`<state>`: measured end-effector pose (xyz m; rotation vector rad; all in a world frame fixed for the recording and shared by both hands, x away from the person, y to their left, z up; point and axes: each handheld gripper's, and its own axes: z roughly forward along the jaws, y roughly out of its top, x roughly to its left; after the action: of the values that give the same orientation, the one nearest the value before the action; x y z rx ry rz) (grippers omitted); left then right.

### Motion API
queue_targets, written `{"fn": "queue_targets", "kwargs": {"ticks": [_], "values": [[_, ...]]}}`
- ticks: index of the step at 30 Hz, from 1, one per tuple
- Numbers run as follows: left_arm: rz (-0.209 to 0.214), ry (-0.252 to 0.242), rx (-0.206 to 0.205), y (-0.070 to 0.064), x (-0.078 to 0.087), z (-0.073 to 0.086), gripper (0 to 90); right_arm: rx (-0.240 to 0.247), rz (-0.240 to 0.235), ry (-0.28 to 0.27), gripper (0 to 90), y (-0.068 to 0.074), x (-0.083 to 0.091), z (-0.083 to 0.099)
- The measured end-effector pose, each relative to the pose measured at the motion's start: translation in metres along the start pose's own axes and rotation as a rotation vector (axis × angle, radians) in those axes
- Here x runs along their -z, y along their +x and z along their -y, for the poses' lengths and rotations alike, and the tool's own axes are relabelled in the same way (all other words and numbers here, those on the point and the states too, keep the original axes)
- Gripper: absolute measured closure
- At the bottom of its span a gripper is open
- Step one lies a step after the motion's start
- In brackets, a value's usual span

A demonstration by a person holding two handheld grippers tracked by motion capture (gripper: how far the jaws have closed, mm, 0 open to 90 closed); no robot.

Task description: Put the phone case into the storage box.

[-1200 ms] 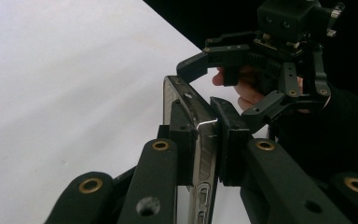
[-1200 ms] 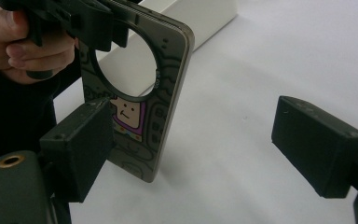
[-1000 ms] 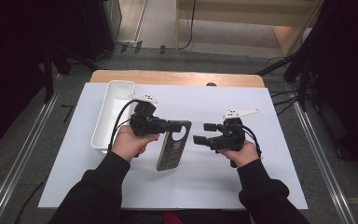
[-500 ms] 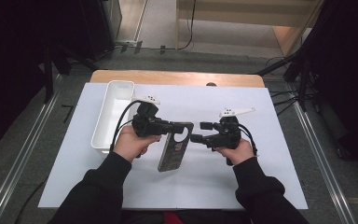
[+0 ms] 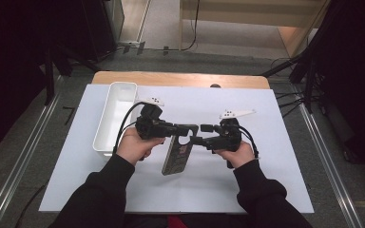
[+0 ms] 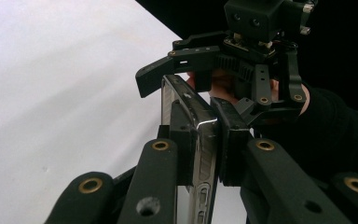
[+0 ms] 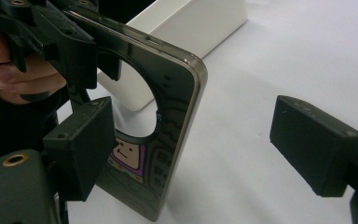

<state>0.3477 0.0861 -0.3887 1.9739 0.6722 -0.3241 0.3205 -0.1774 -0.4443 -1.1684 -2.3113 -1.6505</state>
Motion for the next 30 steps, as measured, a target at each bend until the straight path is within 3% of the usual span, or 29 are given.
{"fn": "queue_targets", "kwargs": {"ticks": [15, 22, 30], "values": [[0.002, -0.006, 0.000, -0.0005, -0.0012, -0.0004, 79.3, -0.015, 0.000, -0.021, 32.8, 0.0005, -0.0059, 0.0018], [0.001, -0.006, -0.005, -0.0008, -0.0009, -0.0005, 79.3, -0.001, -0.018, -0.031, 54.0, 0.0022, -0.0081, 0.0039], [-0.001, -0.008, -0.008, -0.0001, -0.0014, -0.0003, 79.3, -0.010, -0.047, -0.040, 65.0, 0.0014, -0.0081, 0.0048]]}}
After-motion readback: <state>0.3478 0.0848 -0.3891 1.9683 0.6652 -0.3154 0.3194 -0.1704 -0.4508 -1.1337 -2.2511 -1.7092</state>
